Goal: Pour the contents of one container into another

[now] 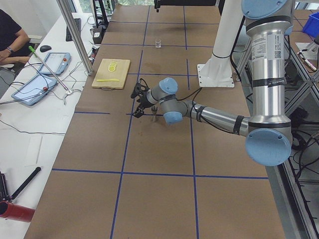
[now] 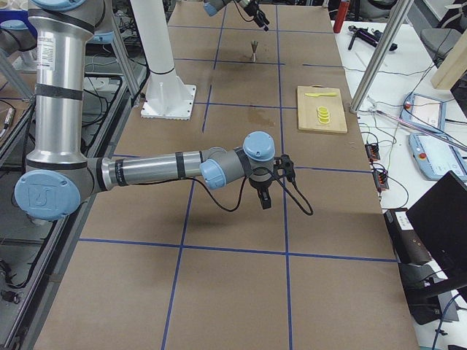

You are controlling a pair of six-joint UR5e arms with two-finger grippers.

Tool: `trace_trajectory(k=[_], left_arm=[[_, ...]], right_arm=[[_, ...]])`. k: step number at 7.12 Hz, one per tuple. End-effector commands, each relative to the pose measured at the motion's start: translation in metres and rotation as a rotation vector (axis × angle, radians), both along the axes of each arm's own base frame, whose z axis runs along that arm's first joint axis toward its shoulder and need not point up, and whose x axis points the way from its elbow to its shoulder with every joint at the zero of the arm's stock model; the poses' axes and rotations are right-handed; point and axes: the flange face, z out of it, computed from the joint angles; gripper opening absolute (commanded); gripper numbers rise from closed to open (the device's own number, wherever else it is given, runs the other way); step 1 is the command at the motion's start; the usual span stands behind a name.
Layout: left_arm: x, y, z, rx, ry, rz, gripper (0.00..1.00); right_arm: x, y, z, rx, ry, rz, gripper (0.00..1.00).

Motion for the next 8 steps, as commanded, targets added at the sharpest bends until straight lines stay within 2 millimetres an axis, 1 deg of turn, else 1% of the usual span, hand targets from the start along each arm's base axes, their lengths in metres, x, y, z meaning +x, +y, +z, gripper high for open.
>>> trace_trajectory(k=[1,3,4,5,8], left_arm=[[0.048,0.054,0.001,0.073,-0.023,-0.124,0.98],[0.067,0.078,0.010,0.106,-0.054,-0.146,0.98],[0.078,0.083,0.032,0.098,-0.076,-0.162,0.98],[0.084,0.084,0.054,0.099,-0.108,-0.187,0.98],[0.093,0.086,0.063,0.082,-0.091,-0.194,0.98]], right_arm=[[-0.001,0.000,0.000,0.002,-0.001,-0.002,1.00],[-0.001,0.000,0.000,0.002,-0.001,-0.002,1.00],[-0.001,0.000,-0.001,0.001,-0.002,-0.003,1.00],[-0.001,0.000,0.000,0.000,-0.001,-0.002,1.00],[-0.001,0.000,0.000,0.001,0.000,-0.003,1.00]])
